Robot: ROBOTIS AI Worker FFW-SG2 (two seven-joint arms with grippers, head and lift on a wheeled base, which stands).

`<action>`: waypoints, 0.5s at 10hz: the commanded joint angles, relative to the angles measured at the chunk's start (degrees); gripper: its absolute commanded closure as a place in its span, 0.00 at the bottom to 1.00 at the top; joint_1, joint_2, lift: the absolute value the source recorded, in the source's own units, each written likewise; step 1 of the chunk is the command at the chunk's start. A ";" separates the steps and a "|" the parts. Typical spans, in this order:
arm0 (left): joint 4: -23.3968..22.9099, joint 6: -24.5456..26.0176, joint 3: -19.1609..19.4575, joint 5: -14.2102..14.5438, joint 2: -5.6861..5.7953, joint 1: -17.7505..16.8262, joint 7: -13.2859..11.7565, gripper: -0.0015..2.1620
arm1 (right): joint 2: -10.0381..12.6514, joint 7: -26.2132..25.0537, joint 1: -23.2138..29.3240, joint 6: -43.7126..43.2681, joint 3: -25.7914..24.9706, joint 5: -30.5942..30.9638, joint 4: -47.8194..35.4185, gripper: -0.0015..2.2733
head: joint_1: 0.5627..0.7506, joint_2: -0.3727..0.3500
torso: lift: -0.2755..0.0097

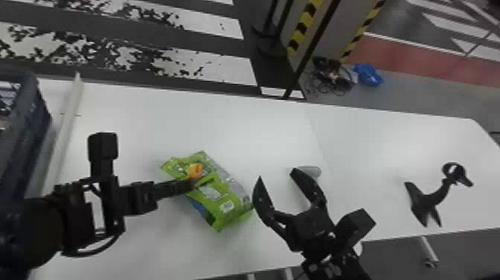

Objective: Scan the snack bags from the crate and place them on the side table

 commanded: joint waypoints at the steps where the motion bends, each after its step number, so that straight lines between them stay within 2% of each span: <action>1: -1.15 -0.01 0.17 -1.70 -0.15 0.08 0.84 0.00 | 0.23 0.00 0.02 -0.11 0.04 0.00 -0.09 0.04 | 0.70 0.03 | 0.63; 3: -6.16 -0.71 -1.15 -9.09 -0.15 1.31 3.39 0.01 | 0.23 0.00 0.11 -0.11 -0.05 0.00 -0.17 0.04 | 0.70 0.03 | 0.63; 4: -8.53 -1.06 -1.59 -12.07 -0.15 2.37 3.74 0.01 | 0.23 0.00 0.11 -0.11 0.04 0.00 -0.17 0.04 | 0.70 0.05 | 0.63; 5: -11.60 -2.82 -2.47 -14.97 -0.15 3.78 5.32 0.01 | 0.23 0.00 0.02 -0.11 0.12 0.00 -0.17 0.04 | 0.70 0.06 | 0.63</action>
